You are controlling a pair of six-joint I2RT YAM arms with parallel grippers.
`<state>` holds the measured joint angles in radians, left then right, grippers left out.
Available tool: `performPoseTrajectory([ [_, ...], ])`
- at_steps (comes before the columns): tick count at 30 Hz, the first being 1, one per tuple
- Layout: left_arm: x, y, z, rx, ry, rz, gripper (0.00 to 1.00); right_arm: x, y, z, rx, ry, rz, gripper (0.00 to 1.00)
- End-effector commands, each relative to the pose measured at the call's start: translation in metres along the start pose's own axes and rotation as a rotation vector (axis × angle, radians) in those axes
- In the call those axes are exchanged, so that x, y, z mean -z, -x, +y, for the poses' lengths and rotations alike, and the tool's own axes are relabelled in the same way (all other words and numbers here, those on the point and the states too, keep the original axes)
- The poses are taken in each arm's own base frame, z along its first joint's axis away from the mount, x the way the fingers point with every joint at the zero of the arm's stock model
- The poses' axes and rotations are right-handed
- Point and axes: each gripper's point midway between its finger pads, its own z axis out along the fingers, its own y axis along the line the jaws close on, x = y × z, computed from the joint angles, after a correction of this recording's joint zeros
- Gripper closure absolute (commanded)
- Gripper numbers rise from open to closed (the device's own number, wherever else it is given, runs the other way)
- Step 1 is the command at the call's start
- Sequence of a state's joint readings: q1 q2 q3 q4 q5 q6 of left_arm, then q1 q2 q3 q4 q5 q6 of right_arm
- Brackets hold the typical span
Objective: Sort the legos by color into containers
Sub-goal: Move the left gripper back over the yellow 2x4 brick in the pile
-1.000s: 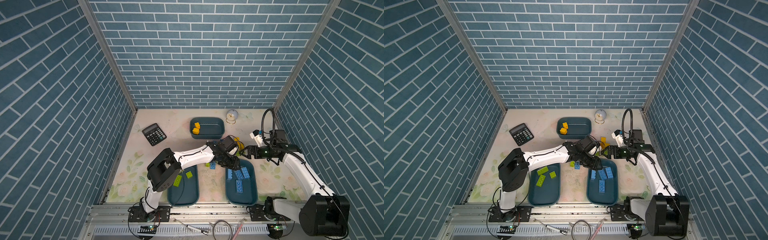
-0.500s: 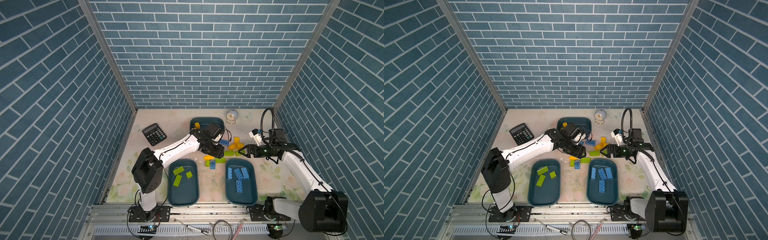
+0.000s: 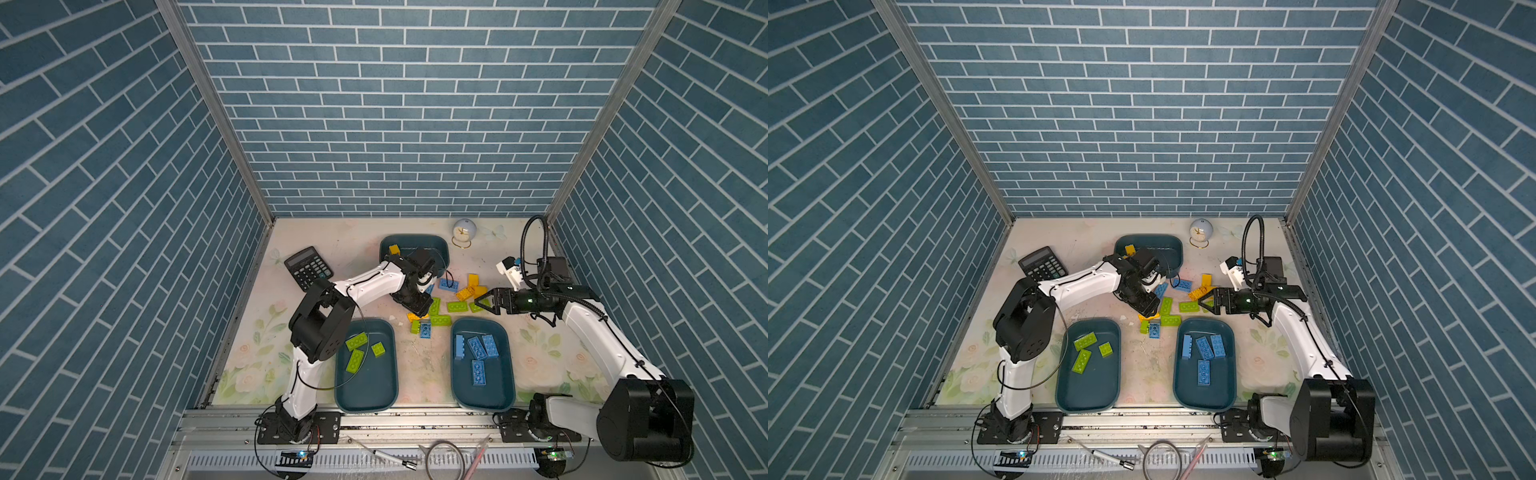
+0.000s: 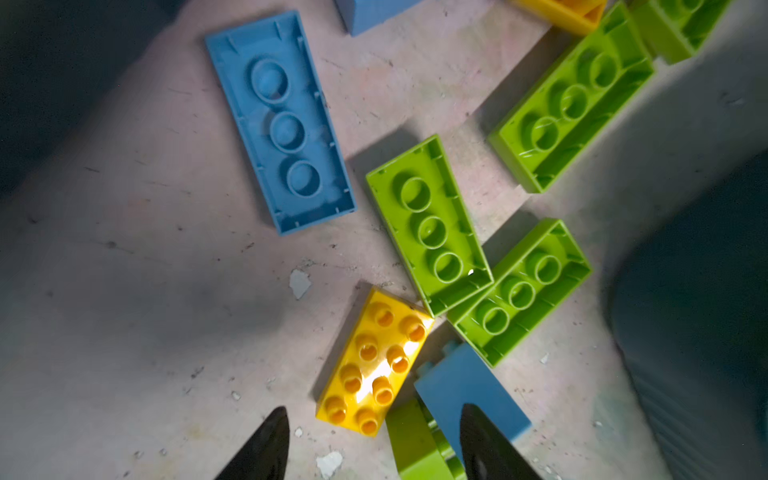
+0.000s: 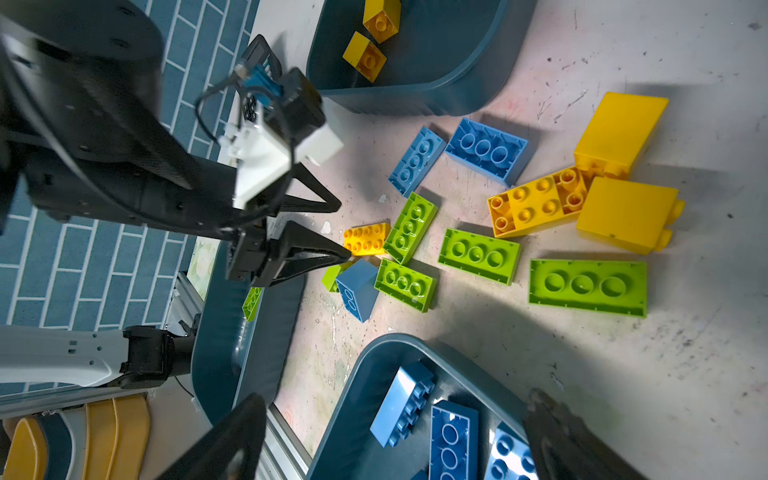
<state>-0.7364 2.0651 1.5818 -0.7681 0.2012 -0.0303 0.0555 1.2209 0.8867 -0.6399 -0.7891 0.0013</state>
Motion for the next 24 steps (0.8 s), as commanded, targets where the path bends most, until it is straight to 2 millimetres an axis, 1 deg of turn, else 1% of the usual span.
performPoseTrajectory([
  [1,-0.001,0.011,0.005,-0.065,0.022,-0.022,0.33,0.0,-0.002,0.01,0.044,0.037,-0.01,0.03],
  [6,-0.017,0.005,0.007,-0.094,0.019,0.017,0.33,-0.001,-0.004,0.012,0.047,0.048,-0.004,0.03],
  [13,-0.023,-0.004,0.006,-0.12,0.006,0.052,0.33,-0.003,-0.005,0.011,0.047,0.049,0.003,0.02],
  [17,-0.026,-0.014,0.019,-0.149,0.077,0.089,0.33,-0.003,-0.005,0.012,0.051,0.048,0.008,0.02],
  [24,-0.018,-0.009,0.04,-0.177,0.193,0.074,0.34,-0.001,-0.005,0.013,0.049,0.038,0.016,0.02],
])
